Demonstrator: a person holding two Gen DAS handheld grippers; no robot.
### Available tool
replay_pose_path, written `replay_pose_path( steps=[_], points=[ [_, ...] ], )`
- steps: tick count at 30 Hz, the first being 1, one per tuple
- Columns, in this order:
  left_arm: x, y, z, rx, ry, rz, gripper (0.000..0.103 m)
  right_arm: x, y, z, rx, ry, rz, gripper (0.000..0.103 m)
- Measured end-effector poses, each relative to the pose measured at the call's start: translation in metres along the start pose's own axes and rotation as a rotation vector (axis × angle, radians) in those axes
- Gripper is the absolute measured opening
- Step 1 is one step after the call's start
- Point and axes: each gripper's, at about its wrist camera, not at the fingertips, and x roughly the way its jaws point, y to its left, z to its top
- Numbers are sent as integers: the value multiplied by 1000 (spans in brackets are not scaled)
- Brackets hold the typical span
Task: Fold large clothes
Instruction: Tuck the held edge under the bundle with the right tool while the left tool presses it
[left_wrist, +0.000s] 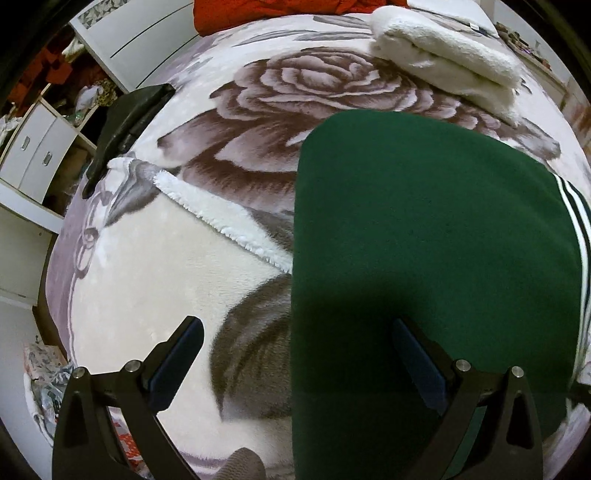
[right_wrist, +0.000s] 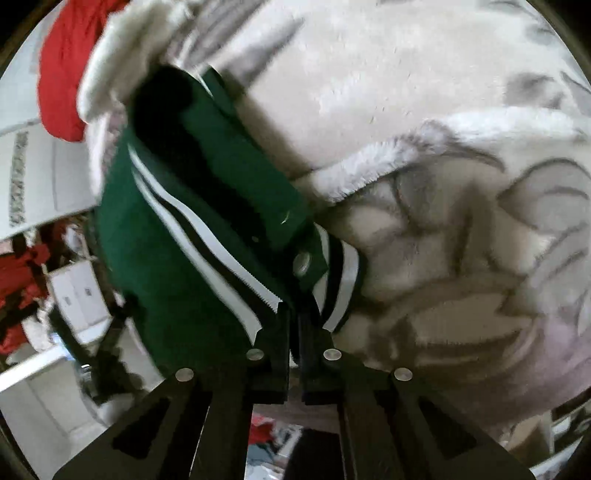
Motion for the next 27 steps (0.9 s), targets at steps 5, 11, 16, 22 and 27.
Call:
replay_pose_path(
  steps=[5,11,16,22,27],
  points=[
    [-4,-1,2,25,-7,18,103,-10,28,20,-94,35,-13,14],
    [0,5,-1,-22,-9,-11,103,-34,70,66,-177,-61,156,69],
    [2,6,0,-40,-12,-16,103,25,84,110,-116,43,237,64],
    [3,6,0,-49,-14,-32,103,12,115,110,-212,-33,168,3],
    [2,3,1,-64,-23,-29,103,-5,122,107,-237,-94,38,2]
  ],
)
